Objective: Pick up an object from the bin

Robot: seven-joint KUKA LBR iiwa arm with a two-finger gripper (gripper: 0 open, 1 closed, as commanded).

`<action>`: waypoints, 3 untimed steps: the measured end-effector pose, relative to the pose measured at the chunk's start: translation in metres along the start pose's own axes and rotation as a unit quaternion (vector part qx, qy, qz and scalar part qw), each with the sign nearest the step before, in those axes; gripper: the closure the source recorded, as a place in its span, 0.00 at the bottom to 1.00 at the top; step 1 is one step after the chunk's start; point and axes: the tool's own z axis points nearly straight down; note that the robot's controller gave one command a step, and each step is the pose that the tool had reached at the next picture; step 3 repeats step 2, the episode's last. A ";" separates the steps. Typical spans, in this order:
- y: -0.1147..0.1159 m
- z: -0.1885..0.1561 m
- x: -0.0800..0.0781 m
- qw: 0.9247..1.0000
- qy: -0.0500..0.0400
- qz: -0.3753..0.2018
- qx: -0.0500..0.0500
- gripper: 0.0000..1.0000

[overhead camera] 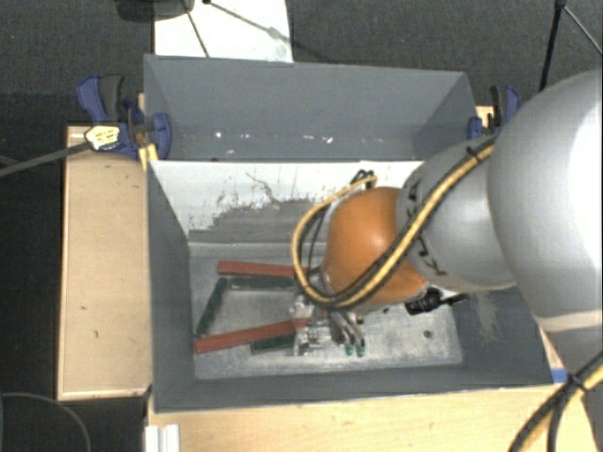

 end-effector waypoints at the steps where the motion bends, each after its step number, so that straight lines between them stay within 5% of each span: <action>1: 0.000 0.000 0.000 1.000 0.000 0.001 0.000 1.00; 2: 0.008 -0.158 -0.005 0.999 0.002 0.042 0.001 1.00; 3: 0.008 -0.158 -0.005 0.999 0.002 0.042 0.001 1.00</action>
Offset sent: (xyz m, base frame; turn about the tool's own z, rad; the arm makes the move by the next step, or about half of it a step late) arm 0.0028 0.0068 0.1566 0.0859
